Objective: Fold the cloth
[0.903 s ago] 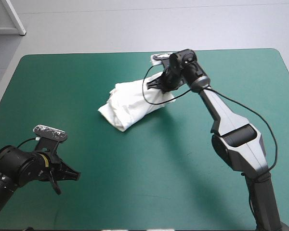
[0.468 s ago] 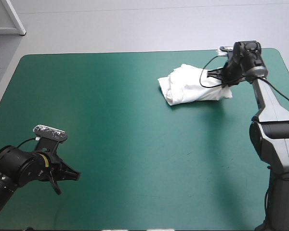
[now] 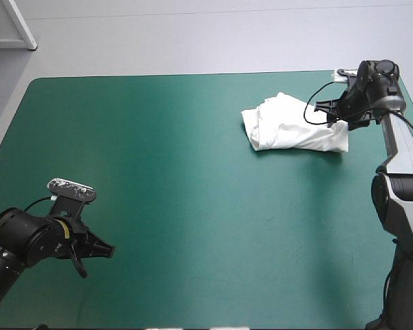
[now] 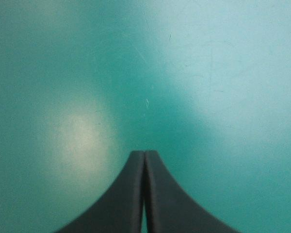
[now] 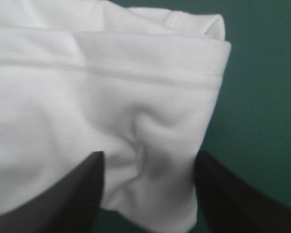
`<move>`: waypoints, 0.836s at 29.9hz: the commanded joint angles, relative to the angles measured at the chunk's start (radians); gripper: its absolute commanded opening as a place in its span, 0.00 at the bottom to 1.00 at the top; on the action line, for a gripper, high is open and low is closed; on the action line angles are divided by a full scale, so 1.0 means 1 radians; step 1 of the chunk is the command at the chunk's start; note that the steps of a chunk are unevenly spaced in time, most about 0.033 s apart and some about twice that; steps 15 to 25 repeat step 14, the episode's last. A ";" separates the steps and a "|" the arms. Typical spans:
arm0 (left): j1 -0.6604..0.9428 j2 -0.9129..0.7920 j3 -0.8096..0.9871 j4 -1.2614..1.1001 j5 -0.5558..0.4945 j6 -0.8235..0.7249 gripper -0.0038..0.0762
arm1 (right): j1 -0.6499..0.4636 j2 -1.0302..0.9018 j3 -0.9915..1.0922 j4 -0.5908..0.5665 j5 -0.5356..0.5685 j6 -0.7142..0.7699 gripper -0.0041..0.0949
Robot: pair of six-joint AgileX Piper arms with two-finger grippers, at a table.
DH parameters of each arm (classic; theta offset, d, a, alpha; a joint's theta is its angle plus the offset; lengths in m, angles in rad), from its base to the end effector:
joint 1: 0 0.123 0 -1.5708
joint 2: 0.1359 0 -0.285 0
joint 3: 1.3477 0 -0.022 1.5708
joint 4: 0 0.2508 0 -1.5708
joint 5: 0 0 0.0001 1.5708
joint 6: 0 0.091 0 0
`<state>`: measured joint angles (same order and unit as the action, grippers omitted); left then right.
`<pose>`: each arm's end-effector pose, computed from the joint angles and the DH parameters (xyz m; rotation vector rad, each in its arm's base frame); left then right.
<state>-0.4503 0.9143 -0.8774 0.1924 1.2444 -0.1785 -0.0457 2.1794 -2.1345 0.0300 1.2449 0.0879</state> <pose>0.1340 -0.0465 0.3218 0.4055 2.6934 0.0915 0.4750 -0.0191 0.2803 0.1911 2.7671 0.0528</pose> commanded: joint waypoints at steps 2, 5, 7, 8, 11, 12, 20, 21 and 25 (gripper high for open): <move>-0.003 -0.011 -0.022 0.016 0.043 -0.003 0.04 | -0.010 -0.157 -0.023 -0.005 0.009 0.016 0.99; -0.003 -0.011 -0.022 0.016 0.043 -0.003 0.04 | -0.010 -0.229 -0.019 -0.018 0.009 0.024 0.94; -0.003 -0.011 -0.022 0.016 0.043 -0.003 0.04 | -0.010 -0.293 -0.006 -0.020 0.009 0.024 0.91; -0.003 -0.011 -0.022 0.016 0.043 -0.003 0.04 | -0.010 -0.327 0.005 -0.022 0.009 0.024 0.89; -0.003 -0.011 -0.022 0.016 0.043 -0.003 0.04 | -0.010 -0.430 0.081 -0.030 0.009 0.024 0.86; -0.003 -0.011 -0.022 0.016 0.043 -0.003 0.04 | -0.010 -0.464 0.113 -0.030 0.007 0.024 0.86; -0.003 -0.011 -0.022 0.016 0.043 -0.003 0.04 | -0.010 -0.519 0.170 -0.041 0.007 0.028 0.86; -0.003 -0.011 -0.022 0.016 0.043 -0.003 0.04 | -0.010 -0.519 0.170 -0.041 0.007 0.028 0.86; -0.003 -0.011 -0.022 0.016 0.043 -0.003 0.04 | -0.010 -0.519 0.170 -0.041 0.007 0.028 0.86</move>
